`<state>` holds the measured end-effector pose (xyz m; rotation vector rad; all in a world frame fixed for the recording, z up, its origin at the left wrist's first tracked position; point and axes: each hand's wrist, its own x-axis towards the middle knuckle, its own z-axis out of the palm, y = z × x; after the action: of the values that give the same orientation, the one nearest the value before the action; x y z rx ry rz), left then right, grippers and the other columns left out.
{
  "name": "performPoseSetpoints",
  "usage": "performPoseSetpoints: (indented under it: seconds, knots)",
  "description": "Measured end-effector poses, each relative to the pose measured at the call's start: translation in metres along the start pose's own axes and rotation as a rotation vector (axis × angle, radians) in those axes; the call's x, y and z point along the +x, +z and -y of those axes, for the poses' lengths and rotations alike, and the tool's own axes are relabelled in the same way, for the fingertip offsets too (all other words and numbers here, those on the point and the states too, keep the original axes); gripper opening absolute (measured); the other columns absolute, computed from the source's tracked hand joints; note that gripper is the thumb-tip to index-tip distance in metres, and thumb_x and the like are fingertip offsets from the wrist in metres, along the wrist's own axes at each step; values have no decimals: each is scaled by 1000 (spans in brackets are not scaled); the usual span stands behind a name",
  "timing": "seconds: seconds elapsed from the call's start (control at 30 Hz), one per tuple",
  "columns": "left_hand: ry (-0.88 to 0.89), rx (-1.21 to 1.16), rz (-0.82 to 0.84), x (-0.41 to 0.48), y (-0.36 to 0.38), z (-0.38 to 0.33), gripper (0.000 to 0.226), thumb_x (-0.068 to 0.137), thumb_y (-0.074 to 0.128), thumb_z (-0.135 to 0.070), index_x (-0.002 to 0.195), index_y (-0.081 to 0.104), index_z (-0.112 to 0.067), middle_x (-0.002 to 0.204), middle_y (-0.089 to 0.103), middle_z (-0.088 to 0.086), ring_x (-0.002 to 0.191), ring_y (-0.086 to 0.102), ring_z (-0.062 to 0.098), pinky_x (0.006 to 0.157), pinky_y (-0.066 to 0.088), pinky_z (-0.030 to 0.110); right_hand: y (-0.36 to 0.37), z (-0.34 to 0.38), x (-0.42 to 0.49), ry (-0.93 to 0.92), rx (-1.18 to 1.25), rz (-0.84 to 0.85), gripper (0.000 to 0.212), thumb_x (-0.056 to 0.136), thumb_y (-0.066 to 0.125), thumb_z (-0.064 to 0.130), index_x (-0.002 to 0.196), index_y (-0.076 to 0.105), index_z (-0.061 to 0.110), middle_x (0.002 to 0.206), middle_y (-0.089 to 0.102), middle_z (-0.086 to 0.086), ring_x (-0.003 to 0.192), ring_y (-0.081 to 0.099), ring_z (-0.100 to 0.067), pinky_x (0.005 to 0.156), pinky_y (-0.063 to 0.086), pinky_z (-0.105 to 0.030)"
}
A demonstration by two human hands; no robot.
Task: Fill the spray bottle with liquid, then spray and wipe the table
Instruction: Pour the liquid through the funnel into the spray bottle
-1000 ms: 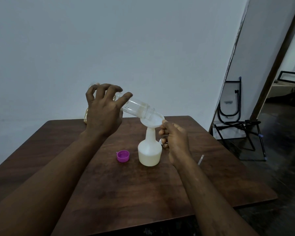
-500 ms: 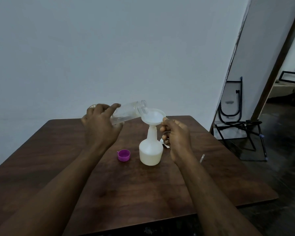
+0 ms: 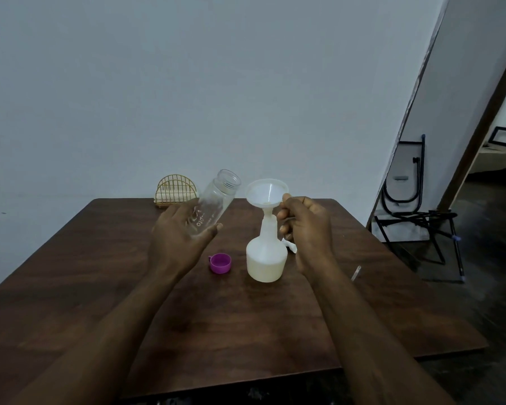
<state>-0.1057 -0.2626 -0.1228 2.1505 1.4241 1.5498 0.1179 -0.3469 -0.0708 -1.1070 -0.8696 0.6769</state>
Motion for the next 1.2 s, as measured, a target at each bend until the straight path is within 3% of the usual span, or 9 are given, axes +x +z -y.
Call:
performPoseSetpoints:
  seconds: [0.27,0.5,0.63,0.77,1.07,1.2]
  knots:
    - [16,-2,6,7,5,-2,70,78,83,-57,136,65,-21,115,68,-3,106,61,16,87,50,33,-4,6,0,75,75,-26,20,99,65,19,81,64,10,64,63,0,46,47,-12,42,35,-23]
    - [23,-8,30,4,12,3,72,80,81,-60,138,63,-21,118,68,-2,108,63,17,90,56,41,-6,1,2,145,121,-24,17,98,65,18,83,65,10,63,60,0,44,44,-11,41,30,-23]
    - [-26,2,31,-4,13,11,71,80,76,-67,136,64,-24,108,64,-9,93,62,11,73,50,31,-10,-7,3,178,105,-48,16,97,66,19,83,66,11,63,60,0,45,43,-11,43,29,-23]
    - [-83,-37,31,-12,14,18,70,81,77,-65,137,62,-27,113,64,-14,90,60,5,70,45,24,-11,-10,4,149,122,-39,18,98,66,20,82,66,10,62,61,1,44,44,-11,42,30,-23]
    - [-144,-57,0,-25,16,26,67,81,79,-61,134,65,-22,107,62,-14,92,62,11,75,46,28,-9,-10,2,127,82,-43,16,97,66,19,85,64,8,64,61,-1,45,45,-12,43,31,-24]
    - [-176,-68,-10,-26,15,34,72,82,76,-65,139,61,-25,118,67,-9,96,61,8,79,48,29,-10,-10,1,110,110,-33,16,97,65,19,85,66,7,65,60,-2,46,45,-12,44,31,-24]
